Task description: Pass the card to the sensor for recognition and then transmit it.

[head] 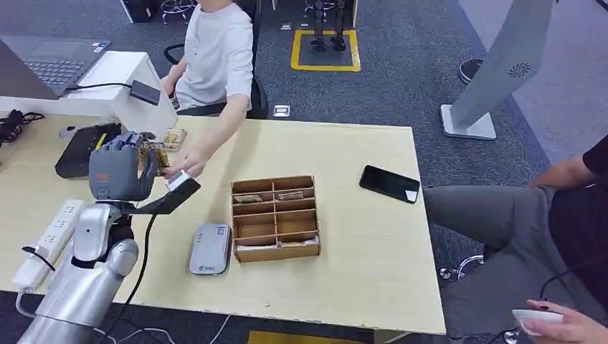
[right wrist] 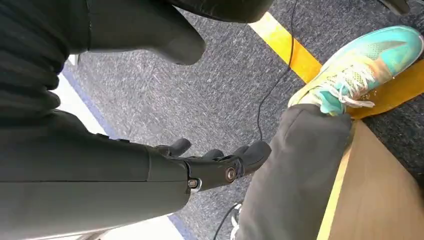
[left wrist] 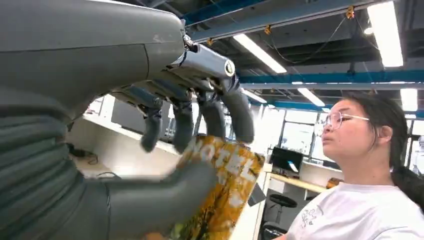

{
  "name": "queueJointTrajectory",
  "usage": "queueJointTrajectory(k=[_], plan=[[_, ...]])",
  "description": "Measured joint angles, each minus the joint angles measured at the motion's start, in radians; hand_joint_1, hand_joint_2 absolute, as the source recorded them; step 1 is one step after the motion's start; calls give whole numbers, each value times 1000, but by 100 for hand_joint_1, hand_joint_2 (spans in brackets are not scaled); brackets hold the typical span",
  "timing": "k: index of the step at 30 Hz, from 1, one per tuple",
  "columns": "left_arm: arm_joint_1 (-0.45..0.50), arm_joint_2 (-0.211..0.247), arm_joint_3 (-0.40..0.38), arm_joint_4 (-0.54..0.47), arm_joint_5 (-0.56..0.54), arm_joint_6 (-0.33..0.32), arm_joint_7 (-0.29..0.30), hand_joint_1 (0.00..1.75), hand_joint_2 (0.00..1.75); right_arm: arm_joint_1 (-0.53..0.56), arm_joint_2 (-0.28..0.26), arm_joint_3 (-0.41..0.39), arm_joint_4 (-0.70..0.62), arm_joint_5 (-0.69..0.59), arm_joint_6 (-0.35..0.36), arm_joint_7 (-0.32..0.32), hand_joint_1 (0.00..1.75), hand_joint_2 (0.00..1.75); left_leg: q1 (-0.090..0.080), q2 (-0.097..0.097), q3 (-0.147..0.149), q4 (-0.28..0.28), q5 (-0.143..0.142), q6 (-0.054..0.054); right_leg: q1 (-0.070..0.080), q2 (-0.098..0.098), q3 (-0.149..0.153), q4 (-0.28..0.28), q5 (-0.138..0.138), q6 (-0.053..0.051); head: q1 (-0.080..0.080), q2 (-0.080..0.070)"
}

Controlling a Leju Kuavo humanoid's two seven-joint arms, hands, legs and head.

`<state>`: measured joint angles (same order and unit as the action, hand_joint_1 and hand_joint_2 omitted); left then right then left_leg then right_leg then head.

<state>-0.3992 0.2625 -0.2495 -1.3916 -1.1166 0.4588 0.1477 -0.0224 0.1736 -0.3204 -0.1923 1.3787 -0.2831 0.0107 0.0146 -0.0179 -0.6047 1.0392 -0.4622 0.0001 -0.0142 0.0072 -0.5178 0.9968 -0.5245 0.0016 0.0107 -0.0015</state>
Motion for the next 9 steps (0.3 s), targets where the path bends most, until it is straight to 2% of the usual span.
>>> queueJointTrajectory(k=[5, 9], plan=[[48, 8, 22, -9, 31, 71, -37, 0, 175, 1, 0, 0, 0, -18, 0, 4, 0, 175, 0, 0, 0, 0, 0, 0, 0, 0, 0, 0, 0, 0, 0, 0], [122, 16, 65, -33, 64, 95, -58, 0, 175, 6, 0, 0, 1, -32, -8, -6, 0, 175, 0, 1, 0, 0, 0, 0, 0, 1, 0, 0, 0, 0, 0, 0]])
